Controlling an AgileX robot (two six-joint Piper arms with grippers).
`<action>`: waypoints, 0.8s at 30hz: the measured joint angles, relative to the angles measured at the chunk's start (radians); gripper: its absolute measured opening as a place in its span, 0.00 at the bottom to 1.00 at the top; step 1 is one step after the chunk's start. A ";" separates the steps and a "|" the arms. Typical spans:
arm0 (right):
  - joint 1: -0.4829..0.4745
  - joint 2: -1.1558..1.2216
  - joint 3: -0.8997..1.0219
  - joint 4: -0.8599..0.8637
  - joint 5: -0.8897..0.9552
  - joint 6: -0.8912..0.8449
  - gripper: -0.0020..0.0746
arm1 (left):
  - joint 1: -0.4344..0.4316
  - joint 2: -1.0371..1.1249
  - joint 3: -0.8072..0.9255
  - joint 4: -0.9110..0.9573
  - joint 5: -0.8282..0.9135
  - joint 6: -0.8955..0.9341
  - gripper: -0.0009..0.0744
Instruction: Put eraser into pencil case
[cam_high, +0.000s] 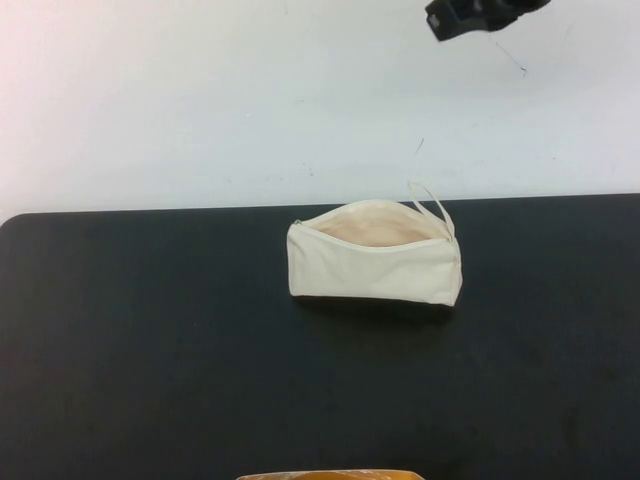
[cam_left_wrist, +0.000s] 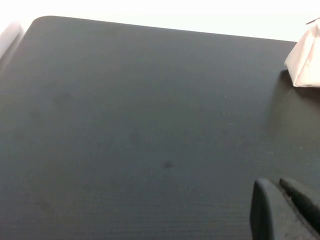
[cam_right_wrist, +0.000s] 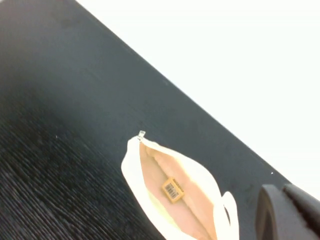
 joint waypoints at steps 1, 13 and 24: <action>0.000 -0.011 0.000 0.000 0.000 0.004 0.03 | 0.000 0.000 0.000 0.000 0.000 0.000 0.01; 0.000 -0.256 0.146 0.000 -0.227 -0.086 0.03 | 0.000 0.000 0.000 0.000 0.000 0.000 0.01; 0.000 -0.661 0.765 -0.013 -0.725 -0.107 0.03 | 0.000 0.000 0.000 0.000 0.000 0.000 0.01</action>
